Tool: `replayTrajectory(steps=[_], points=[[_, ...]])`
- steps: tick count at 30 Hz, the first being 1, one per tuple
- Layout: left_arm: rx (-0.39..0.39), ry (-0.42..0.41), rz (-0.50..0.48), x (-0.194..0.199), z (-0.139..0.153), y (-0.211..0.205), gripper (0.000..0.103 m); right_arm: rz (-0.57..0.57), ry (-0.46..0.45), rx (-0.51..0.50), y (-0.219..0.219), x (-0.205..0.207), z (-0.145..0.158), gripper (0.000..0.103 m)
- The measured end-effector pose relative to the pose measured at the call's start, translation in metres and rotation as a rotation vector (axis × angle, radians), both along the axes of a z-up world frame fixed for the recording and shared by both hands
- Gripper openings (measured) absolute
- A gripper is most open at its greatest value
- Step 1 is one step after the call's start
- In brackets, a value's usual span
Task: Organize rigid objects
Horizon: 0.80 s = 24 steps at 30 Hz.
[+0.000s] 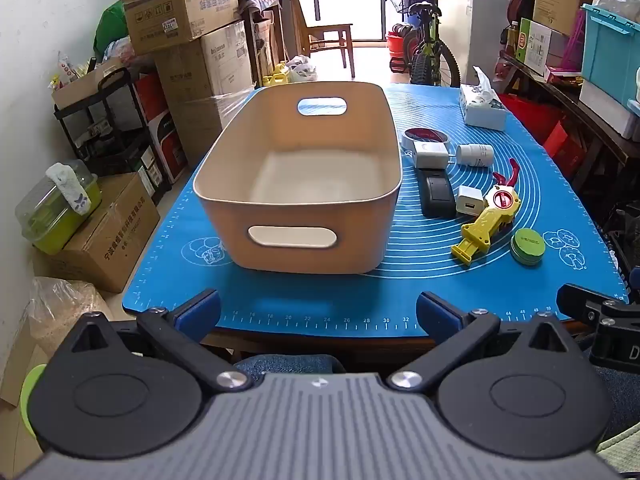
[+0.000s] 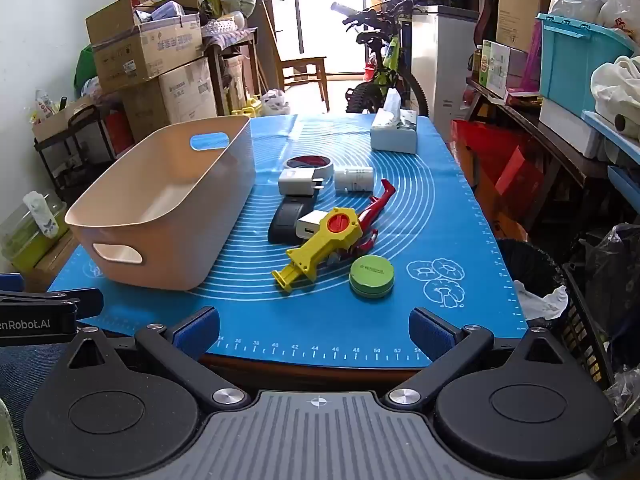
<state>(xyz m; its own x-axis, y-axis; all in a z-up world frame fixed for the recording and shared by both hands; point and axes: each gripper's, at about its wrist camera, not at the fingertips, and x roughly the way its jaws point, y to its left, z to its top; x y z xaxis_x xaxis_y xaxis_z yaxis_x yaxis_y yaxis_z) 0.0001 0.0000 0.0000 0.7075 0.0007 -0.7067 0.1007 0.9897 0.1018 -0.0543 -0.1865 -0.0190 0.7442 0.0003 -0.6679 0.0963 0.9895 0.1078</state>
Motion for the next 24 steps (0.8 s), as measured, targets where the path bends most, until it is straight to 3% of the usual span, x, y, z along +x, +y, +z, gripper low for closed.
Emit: replayTrajectory(steps=[24], points=[[0.002,0.003,0.000,0.0005,-0.0004,-0.0002,0.102,0.006,-0.001,-0.009,0.0034,0.0005,-0.0002,0.100]])
